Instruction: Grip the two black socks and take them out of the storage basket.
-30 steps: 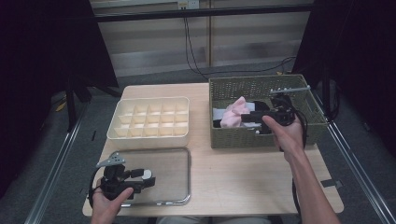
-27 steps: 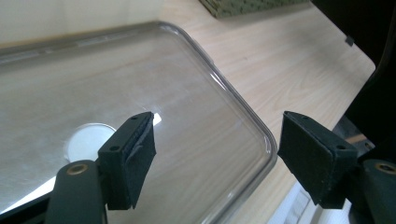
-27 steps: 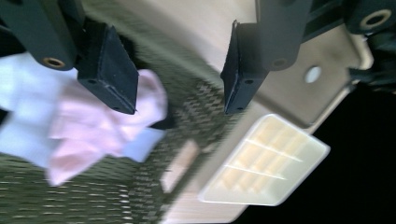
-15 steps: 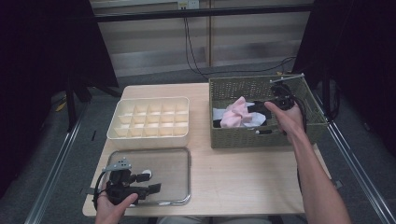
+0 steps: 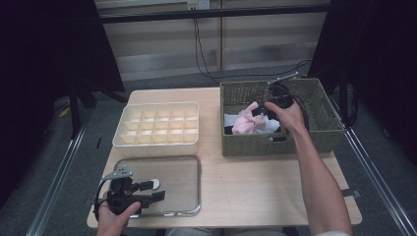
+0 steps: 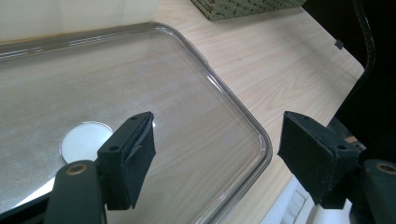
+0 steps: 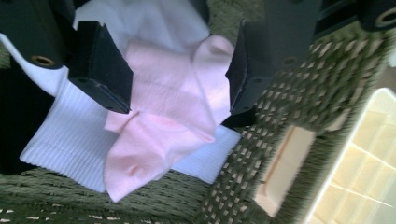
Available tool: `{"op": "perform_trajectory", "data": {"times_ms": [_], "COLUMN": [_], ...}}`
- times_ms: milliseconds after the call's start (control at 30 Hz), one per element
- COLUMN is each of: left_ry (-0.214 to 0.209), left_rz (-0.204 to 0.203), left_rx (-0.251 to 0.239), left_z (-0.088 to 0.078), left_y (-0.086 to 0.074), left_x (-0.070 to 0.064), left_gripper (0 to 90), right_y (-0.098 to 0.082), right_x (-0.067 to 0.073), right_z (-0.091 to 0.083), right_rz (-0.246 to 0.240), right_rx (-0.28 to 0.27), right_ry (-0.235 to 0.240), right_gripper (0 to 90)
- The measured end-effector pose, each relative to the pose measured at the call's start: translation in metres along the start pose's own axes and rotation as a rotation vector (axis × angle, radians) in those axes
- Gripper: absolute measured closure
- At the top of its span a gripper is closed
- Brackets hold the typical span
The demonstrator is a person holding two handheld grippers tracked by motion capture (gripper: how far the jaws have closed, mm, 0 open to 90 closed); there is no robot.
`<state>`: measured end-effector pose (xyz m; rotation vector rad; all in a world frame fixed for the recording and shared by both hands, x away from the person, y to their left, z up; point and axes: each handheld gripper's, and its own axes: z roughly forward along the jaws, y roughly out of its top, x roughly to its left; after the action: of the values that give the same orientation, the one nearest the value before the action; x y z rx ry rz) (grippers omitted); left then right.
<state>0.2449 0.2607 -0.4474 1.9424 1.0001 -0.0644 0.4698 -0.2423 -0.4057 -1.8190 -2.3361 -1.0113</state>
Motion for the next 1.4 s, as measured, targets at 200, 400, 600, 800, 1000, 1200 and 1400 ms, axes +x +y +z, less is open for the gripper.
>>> {"op": "perform_trajectory", "data": {"times_ms": [200, 400, 600, 800, 1000, 1200, 1400], "left_ry": [0.004, -0.002, -0.003, 0.001, 0.007, 0.008, 0.004], "left_rz": [0.004, 0.005, 0.004, -0.001, -0.013, -0.01, -0.004], "left_rx": [0.013, 0.012, 0.002, -0.003, -0.021, -0.029, -0.012], "left_z": [0.001, -0.002, -0.004, -0.006, -0.009, -0.009, -0.006], "left_y": [-0.002, -0.004, -0.004, -0.005, -0.006, -0.004, -0.003], "left_x": [0.003, 0.005, 0.006, 0.009, 0.011, 0.012, 0.012], "left_gripper": [26.5, 26.5, 26.6, 26.7, 27.0, 27.1, 27.2], "right_y": [0.009, 0.009, 0.009, 0.011, 0.011, 0.011, 0.014], "right_x": [-0.006, -0.018, -0.027, -0.034, -0.04, -0.038, -0.029], "right_z": [0.015, 0.026, 0.03, 0.039, 0.052, 0.058, 0.051], "right_rz": [0.017, 0.081, 0.134, 0.174, 0.188, 0.191, 0.158], "right_rx": [0.038, 0.105, 0.129, 0.172, 0.225, 0.298, 0.297], "right_ry": [-0.102, -0.111, -0.114, -0.116, -0.127, -0.053, 0.013], "right_gripper": [23.2, 20.0, 17.7, 17.0, 15.6, 47.1, 78.3]}}
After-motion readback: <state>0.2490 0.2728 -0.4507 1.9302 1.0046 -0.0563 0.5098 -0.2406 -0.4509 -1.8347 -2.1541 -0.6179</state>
